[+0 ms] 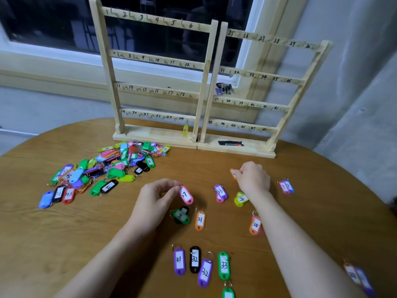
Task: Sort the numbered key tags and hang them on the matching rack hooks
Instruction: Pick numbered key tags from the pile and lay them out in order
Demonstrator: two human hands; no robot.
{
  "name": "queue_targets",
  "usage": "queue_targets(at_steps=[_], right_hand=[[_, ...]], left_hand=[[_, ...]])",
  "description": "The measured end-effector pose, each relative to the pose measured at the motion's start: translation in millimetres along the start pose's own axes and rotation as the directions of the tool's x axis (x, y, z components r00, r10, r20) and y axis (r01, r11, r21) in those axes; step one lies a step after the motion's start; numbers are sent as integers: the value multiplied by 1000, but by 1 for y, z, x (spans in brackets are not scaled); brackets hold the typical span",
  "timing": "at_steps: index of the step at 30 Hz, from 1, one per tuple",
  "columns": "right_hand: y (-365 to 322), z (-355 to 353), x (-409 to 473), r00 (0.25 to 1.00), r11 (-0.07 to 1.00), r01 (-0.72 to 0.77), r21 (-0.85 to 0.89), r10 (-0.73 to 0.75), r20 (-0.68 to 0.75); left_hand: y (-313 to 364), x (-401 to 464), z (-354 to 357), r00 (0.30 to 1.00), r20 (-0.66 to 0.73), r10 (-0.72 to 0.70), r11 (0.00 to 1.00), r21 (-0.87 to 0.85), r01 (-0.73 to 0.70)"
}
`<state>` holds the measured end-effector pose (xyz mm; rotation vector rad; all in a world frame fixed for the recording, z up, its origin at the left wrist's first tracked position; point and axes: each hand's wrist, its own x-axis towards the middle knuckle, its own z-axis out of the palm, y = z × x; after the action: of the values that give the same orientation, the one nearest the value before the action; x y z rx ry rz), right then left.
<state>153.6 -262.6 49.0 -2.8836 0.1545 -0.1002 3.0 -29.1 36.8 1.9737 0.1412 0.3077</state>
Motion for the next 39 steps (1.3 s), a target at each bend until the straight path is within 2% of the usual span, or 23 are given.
queue_targets(at_steps=[6, 11, 14, 19, 23, 27, 34, 39], right_hand=[[36, -26, -27, 995, 940, 19, 339, 16, -100], [78, -53, -74, 999, 776, 0, 630, 32, -39], [104, -63, -111, 996, 678, -33, 734, 80, -28], [149, -61, -161, 981, 592, -74, 803, 186, -47], [183, -54, -189, 963, 592, -90, 801, 257, -81], [198, -45, -207, 941, 544, -98, 834, 323, -100], [211, -40, -222, 937, 493, -96, 865, 339, -89], [224, -46, -226, 934, 506, -99, 857, 343, -95]], left_hand=[[18, -10, 19, 997, 74, 25, 1000, 12, -26], [30, -16, 49, 993, 113, 40, 998, 41, -45], [36, -21, 72, 987, 148, 67, 995, 69, -78], [49, -26, 108, 963, 240, 124, 987, 73, -145], [66, -27, 137, 927, 333, 172, 976, 71, -207], [74, -18, 170, 893, 405, 197, 964, 85, -251], [96, -3, 221, 891, 416, 180, 952, 154, -264], [108, 6, 261, 867, 489, 94, 913, 306, -271]])
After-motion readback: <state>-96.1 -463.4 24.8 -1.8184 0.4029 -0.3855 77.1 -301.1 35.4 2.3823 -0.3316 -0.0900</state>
